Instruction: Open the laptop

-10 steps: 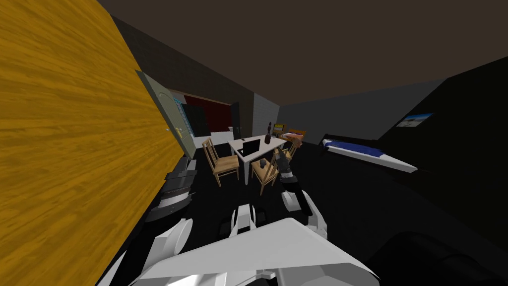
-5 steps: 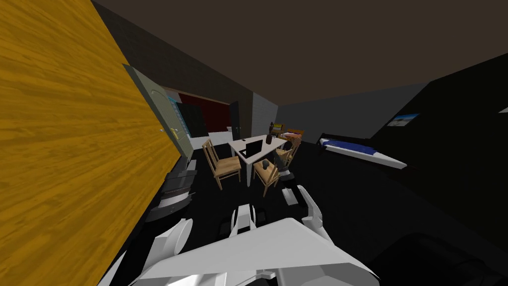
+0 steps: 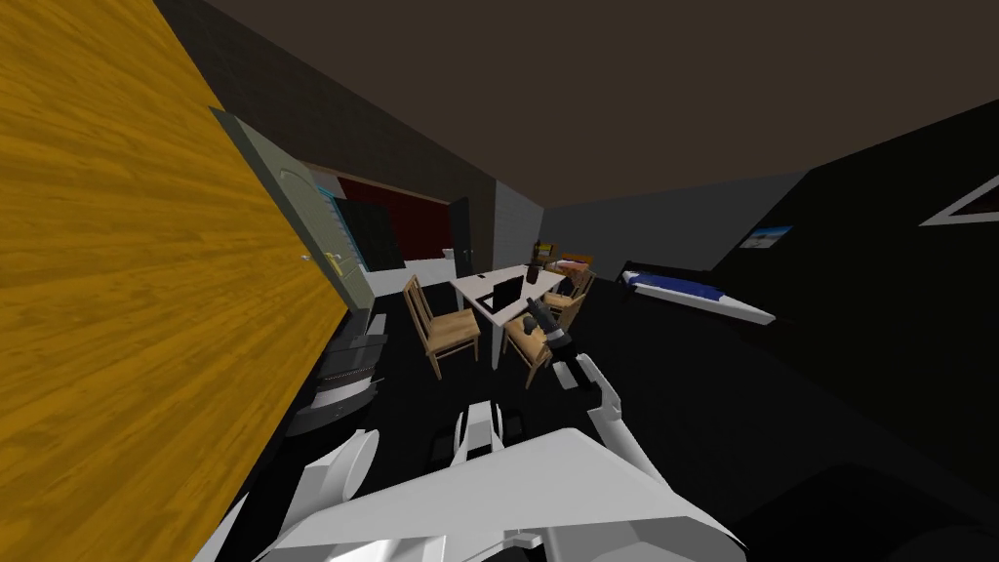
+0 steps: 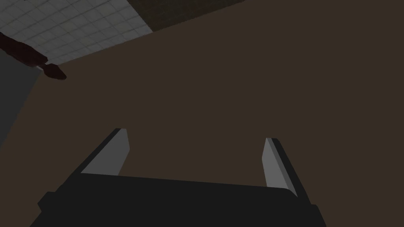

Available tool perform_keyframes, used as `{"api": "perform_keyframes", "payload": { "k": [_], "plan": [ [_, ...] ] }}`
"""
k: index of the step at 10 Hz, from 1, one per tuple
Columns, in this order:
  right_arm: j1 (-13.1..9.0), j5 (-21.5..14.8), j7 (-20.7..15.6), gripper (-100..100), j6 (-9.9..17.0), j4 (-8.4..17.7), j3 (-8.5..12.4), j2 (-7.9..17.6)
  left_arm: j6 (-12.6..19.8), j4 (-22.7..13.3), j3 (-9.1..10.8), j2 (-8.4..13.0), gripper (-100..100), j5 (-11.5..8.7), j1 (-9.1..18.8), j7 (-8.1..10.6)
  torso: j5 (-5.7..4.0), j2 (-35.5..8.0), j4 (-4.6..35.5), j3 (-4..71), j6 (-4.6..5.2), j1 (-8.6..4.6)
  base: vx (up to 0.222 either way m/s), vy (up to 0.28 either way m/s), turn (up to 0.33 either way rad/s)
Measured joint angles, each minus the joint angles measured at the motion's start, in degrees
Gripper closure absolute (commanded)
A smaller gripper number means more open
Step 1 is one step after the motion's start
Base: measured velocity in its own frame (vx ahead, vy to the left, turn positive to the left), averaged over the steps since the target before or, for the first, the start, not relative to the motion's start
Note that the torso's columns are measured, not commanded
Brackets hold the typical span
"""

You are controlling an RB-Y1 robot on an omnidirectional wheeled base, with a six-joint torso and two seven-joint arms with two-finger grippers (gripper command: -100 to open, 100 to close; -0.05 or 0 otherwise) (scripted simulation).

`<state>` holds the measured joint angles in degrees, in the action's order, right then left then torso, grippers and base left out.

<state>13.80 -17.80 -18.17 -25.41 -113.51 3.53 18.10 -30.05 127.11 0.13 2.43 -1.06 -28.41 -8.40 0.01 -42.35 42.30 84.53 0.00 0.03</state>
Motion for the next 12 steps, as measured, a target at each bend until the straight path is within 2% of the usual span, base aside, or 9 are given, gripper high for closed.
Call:
{"api": "perform_keyframes", "payload": {
  "k": [2,8,9,12],
  "plan": [
    [-1.44,-2.50,-2.04,-100,-0.58,2.10,0.29,0.70,0.00,0.00,0.01,0.01,0,0.00,0.00,0.00,-0.07,-0.01,0.01,-0.01,0.00,-0.19,0.072,0.140,-0.063],
    [-7.84,-11.88,-10.32,-100,-2.46,11.17,1.50,4.26,0.00,0.00,0.00,0.00,0,0.00,0.00,0.00,0.04,0.05,-0.01,0.03,-0.01,0.17,0.065,0.166,-0.068],
    [-8.50,-12.94,-11.21,-100,-2.58,12.30,1.59,4.73,0.00,0.00,0.00,0.01,0,0.00,0.01,0.00,-0.03,0.06,-0.02,0.04,-0.01,-0.17,0.061,0.084,-0.053],
    [-12.49,-17.89,-15.47,-100,-3.43,18.02,2.08,7.43,0.00,0.00,0.01,0.01,0,0.00,0.00,0.00,0.02,0.12,-0.03,0.08,0.00,0.09,0.071,0.150,-0.072]
  ]
}}
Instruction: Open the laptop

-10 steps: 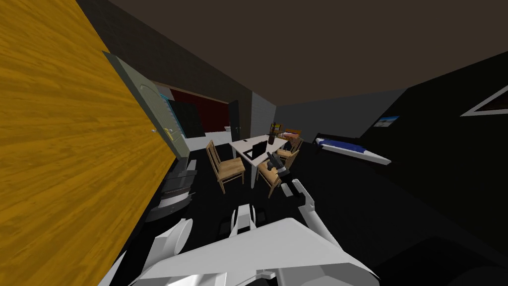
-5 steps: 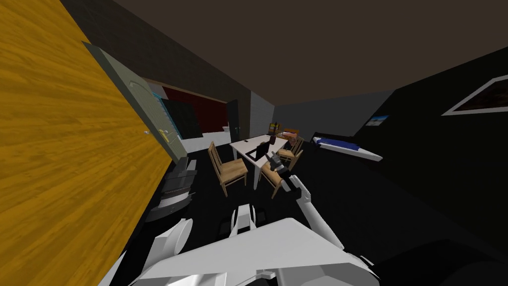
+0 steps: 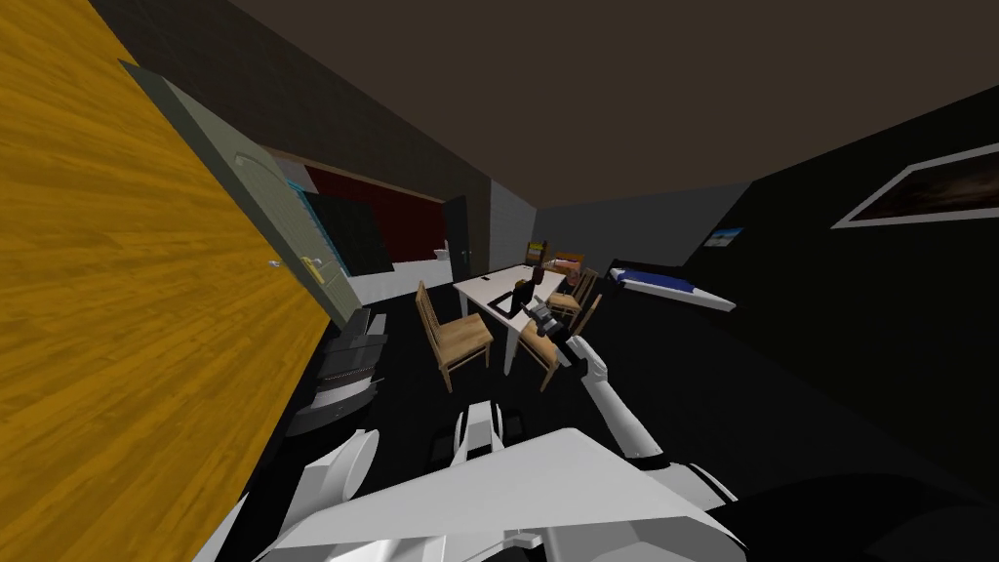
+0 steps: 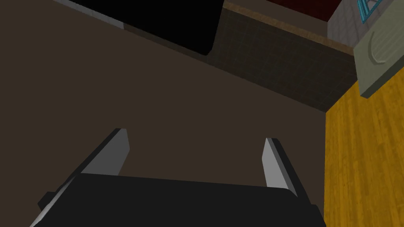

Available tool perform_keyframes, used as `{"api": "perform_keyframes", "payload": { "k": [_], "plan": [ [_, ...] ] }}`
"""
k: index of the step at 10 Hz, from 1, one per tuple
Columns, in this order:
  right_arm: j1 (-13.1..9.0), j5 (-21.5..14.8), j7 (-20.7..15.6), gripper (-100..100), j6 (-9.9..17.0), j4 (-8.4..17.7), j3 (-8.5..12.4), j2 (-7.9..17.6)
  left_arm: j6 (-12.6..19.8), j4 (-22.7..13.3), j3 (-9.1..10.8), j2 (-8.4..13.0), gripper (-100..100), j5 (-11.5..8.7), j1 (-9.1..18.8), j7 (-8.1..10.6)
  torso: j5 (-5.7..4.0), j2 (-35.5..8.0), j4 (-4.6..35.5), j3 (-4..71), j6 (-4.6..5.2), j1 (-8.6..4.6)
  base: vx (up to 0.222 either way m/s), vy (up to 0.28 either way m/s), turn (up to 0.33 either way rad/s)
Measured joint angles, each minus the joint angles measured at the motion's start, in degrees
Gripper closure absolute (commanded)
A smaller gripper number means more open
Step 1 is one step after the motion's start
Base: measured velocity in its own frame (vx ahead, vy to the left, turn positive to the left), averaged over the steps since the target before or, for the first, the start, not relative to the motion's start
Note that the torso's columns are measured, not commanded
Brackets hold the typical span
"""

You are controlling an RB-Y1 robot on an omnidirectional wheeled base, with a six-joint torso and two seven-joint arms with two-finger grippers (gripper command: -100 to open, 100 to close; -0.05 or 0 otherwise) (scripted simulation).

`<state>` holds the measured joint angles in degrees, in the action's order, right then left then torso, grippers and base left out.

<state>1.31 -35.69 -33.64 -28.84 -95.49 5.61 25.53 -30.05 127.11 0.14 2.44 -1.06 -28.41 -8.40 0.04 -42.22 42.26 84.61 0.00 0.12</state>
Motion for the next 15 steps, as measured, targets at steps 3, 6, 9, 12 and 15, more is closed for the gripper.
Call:
{"api": "perform_keyframes", "payload": {
  "k": [3,6,9,12,15],
  "plan": [
    [-1.88,-3.18,-2.80,-100,-0.72,4.12,0.49,1.82,0.00,0.00,0.00,0.00,0,0.00,0.01,0.00,-0.07,-0.16,0.05,-0.11,0.00,-0.27,0.036,0.117,-0.043],
    [-4.45,-6.96,-6.12,-100,-1.45,8.56,0.93,4.38,0.00,0.00,0.00,0.00,0,0.00,0.01,0.00,-0.02,-0.03,0.01,-0.02,-0.01,-0.10,0.045,0.134,-0.057],
    [-6.76,-9.99,-8.93,-100,-2.14,12.76,1.29,6.41,0.00,0.00,0.00,0.01,0,0.00,0.01,0.00,-0.06,-0.06,0.02,-0.04,0.01,-0.18,0.039,0.108,-0.051],
    [-9.24,-14.44,-12.76,-100,-3.11,17.38,2.15,10.36,0.00,0.00,0.00,0.00,0,0.00,0.01,0.00,0.02,-0.03,0.01,-0.02,-0.02,0.05,0.050,0.153,-0.057],
    [-12.13,-17.27,-15.41,-100,-3.72,21.68,2.29,12.55,0.00,0.00,0.01,0.01,0,0.00,0.01,0.00,-0.07,-0.07,0.03,-0.05,0.01,-0.23,0.033,0.104,-0.046]
  ]
}}
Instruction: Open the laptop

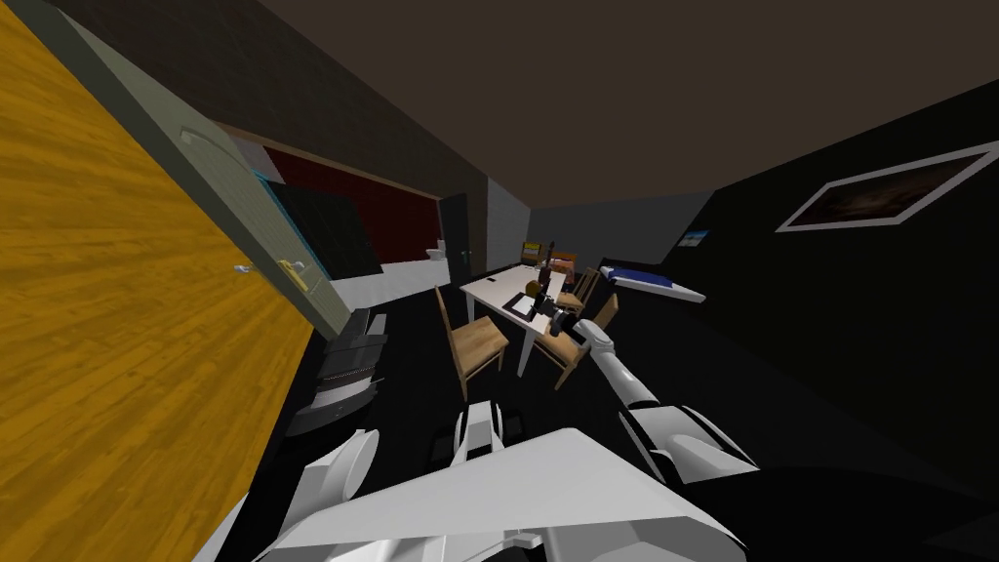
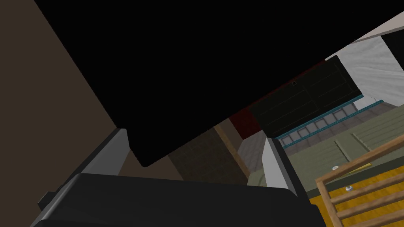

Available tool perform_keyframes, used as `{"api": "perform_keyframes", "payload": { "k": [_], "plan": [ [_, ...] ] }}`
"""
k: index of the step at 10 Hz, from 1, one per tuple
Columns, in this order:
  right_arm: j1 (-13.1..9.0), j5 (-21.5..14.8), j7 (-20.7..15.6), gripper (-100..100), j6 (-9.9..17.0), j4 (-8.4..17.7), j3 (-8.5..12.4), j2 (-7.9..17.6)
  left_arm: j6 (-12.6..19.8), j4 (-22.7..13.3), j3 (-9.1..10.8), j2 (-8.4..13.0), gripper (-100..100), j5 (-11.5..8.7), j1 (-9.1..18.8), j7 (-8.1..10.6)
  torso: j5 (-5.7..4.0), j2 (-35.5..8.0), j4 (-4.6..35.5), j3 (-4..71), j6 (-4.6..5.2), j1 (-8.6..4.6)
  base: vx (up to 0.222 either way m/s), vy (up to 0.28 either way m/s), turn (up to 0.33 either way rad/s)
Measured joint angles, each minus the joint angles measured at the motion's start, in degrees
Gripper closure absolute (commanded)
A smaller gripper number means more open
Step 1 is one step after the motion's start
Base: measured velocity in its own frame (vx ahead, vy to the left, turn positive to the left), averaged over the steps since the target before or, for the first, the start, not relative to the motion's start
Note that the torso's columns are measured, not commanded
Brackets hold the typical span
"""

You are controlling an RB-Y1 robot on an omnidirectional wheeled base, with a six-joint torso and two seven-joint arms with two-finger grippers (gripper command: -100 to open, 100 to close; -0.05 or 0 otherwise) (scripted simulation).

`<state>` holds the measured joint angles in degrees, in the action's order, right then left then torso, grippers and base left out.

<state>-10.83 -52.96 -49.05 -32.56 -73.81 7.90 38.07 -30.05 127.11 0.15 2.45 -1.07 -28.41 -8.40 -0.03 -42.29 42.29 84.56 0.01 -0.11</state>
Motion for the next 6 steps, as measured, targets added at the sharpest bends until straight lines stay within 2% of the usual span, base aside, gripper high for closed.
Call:
{"api": "perform_keyframes", "payload": {
  "k": [4,5,6],
  "plan": [
    [-2.62,-4.50,-3.68,-100,-0.61,4.20,0.49,4.18,0.00,0.00,0.00,0.00,0,0.00,0.00,0.00,0.06,0.04,0.01,0.02,-0.07,0.15,0.024,0.104,-0.045],
    [-2.65,-4.60,-3.90,-100,-0.64,4.32,0.56,4.29,0.00,0.00,0.00,0.01,0,0.00,0.00,0.00,0.00,0.01,-0.01,0.01,-0.09,-0.02,-0.031,-0.027,0.000],
    [-3.46,-3.61,-4.37,-100,0.53,4.48,-0.82,4.08,0.00,0.00,0.01,0.01,0,0.00,0.01,0.00,-0.05,-0.06,-0.01,-0.03,-0.16,-0.13,-0.075,-0.105,0.058]
  ]
}}
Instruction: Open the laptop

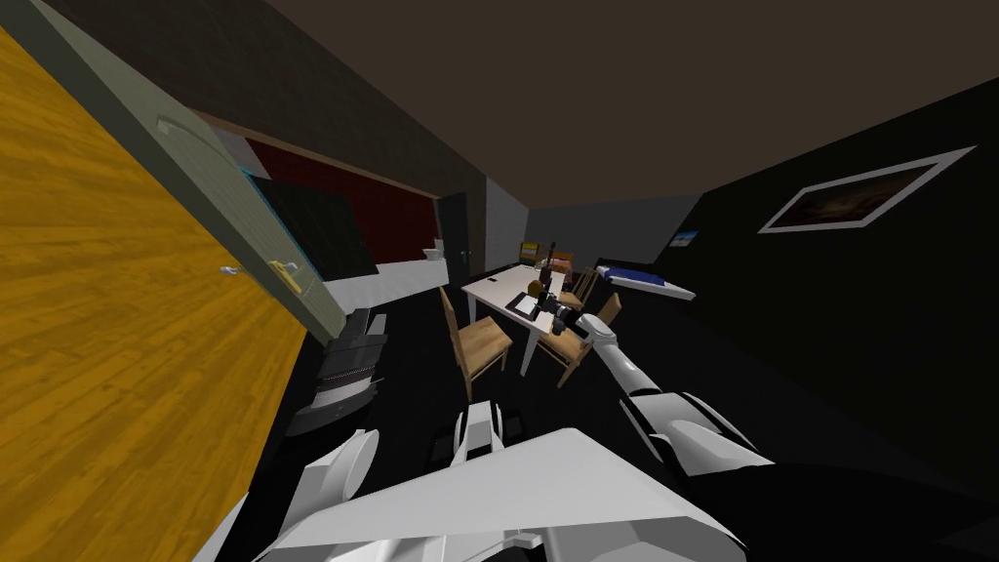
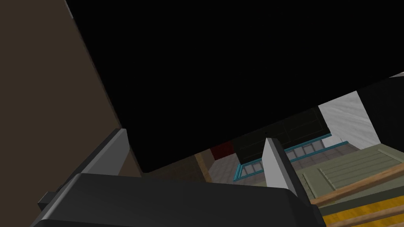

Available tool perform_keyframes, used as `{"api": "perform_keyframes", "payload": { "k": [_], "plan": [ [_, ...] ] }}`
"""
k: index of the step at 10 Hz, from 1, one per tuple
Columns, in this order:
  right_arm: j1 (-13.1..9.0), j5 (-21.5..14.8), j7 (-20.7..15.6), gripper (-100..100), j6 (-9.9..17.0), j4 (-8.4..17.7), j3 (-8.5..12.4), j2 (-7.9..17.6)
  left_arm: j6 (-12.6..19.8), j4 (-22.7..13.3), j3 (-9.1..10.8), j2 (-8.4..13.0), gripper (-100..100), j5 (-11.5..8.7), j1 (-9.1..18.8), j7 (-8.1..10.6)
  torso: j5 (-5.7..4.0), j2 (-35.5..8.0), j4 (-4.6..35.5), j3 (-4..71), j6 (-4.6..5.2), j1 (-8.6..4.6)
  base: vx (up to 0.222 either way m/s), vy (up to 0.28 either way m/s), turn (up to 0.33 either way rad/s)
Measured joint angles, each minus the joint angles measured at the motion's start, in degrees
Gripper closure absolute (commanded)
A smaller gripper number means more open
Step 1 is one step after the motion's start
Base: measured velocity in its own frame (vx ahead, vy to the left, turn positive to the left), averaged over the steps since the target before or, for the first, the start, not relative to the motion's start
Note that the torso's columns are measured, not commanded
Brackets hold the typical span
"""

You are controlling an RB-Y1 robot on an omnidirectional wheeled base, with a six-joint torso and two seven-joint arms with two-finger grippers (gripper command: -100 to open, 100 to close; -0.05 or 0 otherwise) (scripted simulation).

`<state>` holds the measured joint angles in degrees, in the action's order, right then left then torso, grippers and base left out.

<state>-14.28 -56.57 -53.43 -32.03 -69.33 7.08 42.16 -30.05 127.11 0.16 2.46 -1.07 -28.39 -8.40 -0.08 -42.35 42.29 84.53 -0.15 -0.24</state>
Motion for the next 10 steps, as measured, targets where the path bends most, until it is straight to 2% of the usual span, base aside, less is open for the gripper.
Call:
{"api": "perform_keyframes", "payload": {
  "k": [1,4,6,7,8,10],
  "plan": [
    [-1.85,1.68,-1.26,-100,1.49,1.38,-1.70,-0.32,0.00,0.00,0.01,0.01,0,0.00,0.01,0.00,-0.02,-0.04,0.02,-0.02,0.07,-0.11,-0.062,-0.104,0.035],
    [-4.80,4.49,-3.22,-100,4.67,2.74,-5.71,-0.59,0.00,0.00,0.00,0.00,0,0.00,0.00,0.00,0.12,0.16,-0.03,0.09,0.18,0.37,-0.042,-0.070,0.014],
    [-8.06,7.21,-4.73,-100,7.97,4.04,-9.47,-0.96,0.00,0.00,0.00,0.00,0,0.00,0.00,0.00,0.08,0.10,0.00,0.06,0.12,0.21,-0.055,-0.076,0.032],
    [-8.89,8.10,-5.39,-100,9.09,4.52,-10.92,-1.02,0.00,0.00,0.00,0.00,0,0.00,0.00,0.00,0.07,0.08,-0.01,0.04,0.16,0.24,-0.057,-0.063,0.014],
    [-10.79,9.43,-6.38,-100,10.06,6.13,-12.60,-1.27,0.00,0.00,0.00,0.00,0,0.00,0.00,0.00,0.09,0.08,0.01,0.05,0.13,0.24,-0.037,-0.053,0.019],
    [-12.22,11.42,-7.96,-100,12.09,6.74,-15.06,-1.63,0.00,0.00,0.00,0.00,0,0.00,0.00,0.00,0.07,0.10,-0.01,0.06,0.14,0.20,-0.036,-0.067,0.018]
  ]
}}
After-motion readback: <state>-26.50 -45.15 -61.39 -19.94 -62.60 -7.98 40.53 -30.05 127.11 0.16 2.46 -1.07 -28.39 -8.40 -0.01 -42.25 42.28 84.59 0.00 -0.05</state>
